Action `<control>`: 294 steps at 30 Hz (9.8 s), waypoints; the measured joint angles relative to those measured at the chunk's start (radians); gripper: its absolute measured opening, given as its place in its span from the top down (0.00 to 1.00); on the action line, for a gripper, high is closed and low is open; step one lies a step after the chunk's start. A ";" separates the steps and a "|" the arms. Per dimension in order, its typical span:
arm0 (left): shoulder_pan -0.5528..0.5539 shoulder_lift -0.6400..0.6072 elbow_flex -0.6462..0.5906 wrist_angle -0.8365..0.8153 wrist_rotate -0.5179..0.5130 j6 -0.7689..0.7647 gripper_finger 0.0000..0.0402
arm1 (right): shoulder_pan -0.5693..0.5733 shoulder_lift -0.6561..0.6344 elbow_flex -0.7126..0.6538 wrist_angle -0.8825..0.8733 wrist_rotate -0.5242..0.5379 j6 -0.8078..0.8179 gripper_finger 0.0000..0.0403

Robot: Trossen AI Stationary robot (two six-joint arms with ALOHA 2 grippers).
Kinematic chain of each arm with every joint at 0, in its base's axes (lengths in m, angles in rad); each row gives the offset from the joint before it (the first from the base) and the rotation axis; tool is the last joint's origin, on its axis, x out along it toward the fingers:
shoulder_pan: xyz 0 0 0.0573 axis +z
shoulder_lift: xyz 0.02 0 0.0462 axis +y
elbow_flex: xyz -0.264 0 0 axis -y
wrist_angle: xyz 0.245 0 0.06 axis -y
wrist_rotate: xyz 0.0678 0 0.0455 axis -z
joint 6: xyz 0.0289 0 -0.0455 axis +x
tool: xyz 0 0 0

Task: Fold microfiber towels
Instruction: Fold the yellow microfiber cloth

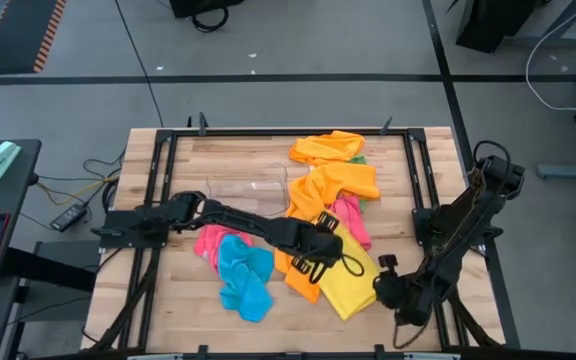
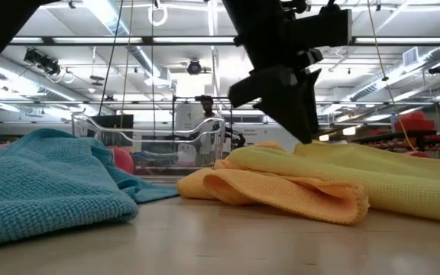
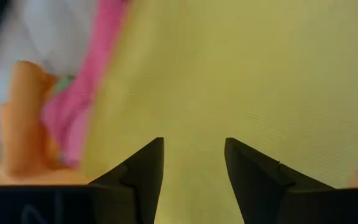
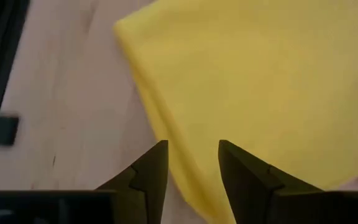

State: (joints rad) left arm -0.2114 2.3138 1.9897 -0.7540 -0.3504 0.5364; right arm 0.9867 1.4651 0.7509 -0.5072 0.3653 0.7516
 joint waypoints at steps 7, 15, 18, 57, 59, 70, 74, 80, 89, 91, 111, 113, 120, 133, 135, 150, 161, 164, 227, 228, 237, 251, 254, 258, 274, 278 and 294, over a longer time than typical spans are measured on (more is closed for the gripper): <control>-0.019 0.002 -0.002 -0.025 0.000 -0.029 0.60 | 0.064 0.000 -0.110 0.011 0.011 0.038 0.55; -0.029 0.002 -0.002 -0.029 0.000 -0.034 0.65 | 0.102 0.009 -0.117 0.012 0.087 -0.066 0.46; -0.027 0.002 -0.002 -0.029 0.000 -0.036 0.66 | 0.103 0.037 -0.118 0.006 0.103 -0.102 0.47; -0.256 0.002 -0.001 -0.044 0.036 -0.425 0.60 | -0.086 0.000 0.204 -0.161 0.089 -0.138 0.91; -0.267 0.006 -0.001 -0.046 0.034 -0.463 0.58 | -0.118 0.000 0.226 -0.158 0.086 -0.151 0.91; -0.298 0.077 -0.001 0.069 -0.127 -0.416 0.52 | -0.268 0.000 0.193 -0.158 0.066 -0.111 0.91; -0.296 0.077 0.000 0.071 -0.147 -0.455 0.53 | -0.318 0.000 0.176 -0.151 0.067 -0.099 0.91; -0.307 0.073 -0.001 -0.020 -0.155 -0.482 0.56 | -0.369 0.000 0.127 -0.136 0.068 -0.086 0.91; -0.329 0.068 -0.001 -0.085 -0.212 -0.495 0.61 | -0.451 0.000 0.051 -0.066 0.053 -0.098 0.91; -0.331 0.068 -0.001 -0.078 -0.227 -0.477 0.62 | -0.471 0.000 0.049 -0.070 0.053 -0.101 0.91; -0.332 0.068 -0.001 -0.099 -0.278 -0.448 0.67 | -0.535 0.000 0.049 -0.102 0.018 -0.130 0.85; -0.332 0.068 -0.001 -0.103 -0.278 -0.448 0.68 | -0.535 0.000 0.049 -0.128 0.004 -0.106 0.81; -0.326 0.068 -0.001 -0.150 -0.300 -0.459 0.69 | -0.525 0.000 0.049 -0.168 -0.005 -0.070 0.66; -0.326 0.068 0.000 -0.160 -0.302 -0.467 0.72 | -0.526 -0.075 0.098 -0.245 0.000 -0.115 0.53; -0.325 0.068 0.001 -0.139 -0.304 -0.463 0.73 | -0.509 -0.110 0.097 -0.245 0.001 -0.147 0.53; -0.313 0.045 0.004 0.113 -0.302 -0.330 0.75 | -0.303 -0.155 -0.040 0.091 0.031 -0.302 0.54; -0.200 0.054 0.003 -0.118 -0.213 -0.504 0.80 | -0.353 -0.079 -0.133 0.204 0.071 -0.362 0.54; -0.189 0.054 -0.028 -0.099 -0.151 -0.507 0.82 | -0.383 -0.059 -0.149 0.200 0.083 -0.362 0.54; -0.237 -0.018 -0.125 -0.097 -0.225 -0.439 0.91 | -0.321 0.254 -0.047 0.435 0.227 -0.936 0.47; -0.237 -0.018 -0.125 -0.097 -0.225 -0.439 0.90 | -0.331 0.253 -0.047 0.434 0.203 -0.927 0.49; -0.262 -0.073 -0.123 -0.105 -0.237 -0.430 0.92 | -0.343 0.245 -0.049 0.431 0.096 -0.857 0.83; -0.293 -0.144 -0.123 -0.203 -0.239 -0.533 0.92 | -0.299 0.020 -0.051 0.369 -0.559 -0.318 0.97; -0.293 -0.144 -0.123 -0.211 -0.240 -0.544 0.93 | -0.235 0.000 -0.051 0.367 -0.688 -0.178 0.97; -0.293 -0.144 -0.123 -0.213 -0.240 -0.551 0.94 | -0.166 -0.023 -0.050 0.347 -0.687 -0.122 0.97; -0.289 -0.144 -0.124 -0.238 -0.239 -0.559 0.93 | -0.333 0.065 -0.050 0.361 -1.024 -0.048 0.97; -0.289 -0.144 -0.124 -0.245 -0.240 -0.567 0.94 | -0.346 0.066 -0.051 0.366 -1.025 -0.048 0.97; -0.290 -0.143 -0.124 -0.283 -0.239 -0.606 0.95 | -0.451 0.066 -0.119 0.341 -0.775 -0.114 0.70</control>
State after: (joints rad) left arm -0.5018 2.1708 1.8660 -1.0366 -0.5896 -0.0700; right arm 0.5362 1.5314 0.6319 -0.1660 -0.4102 0.6372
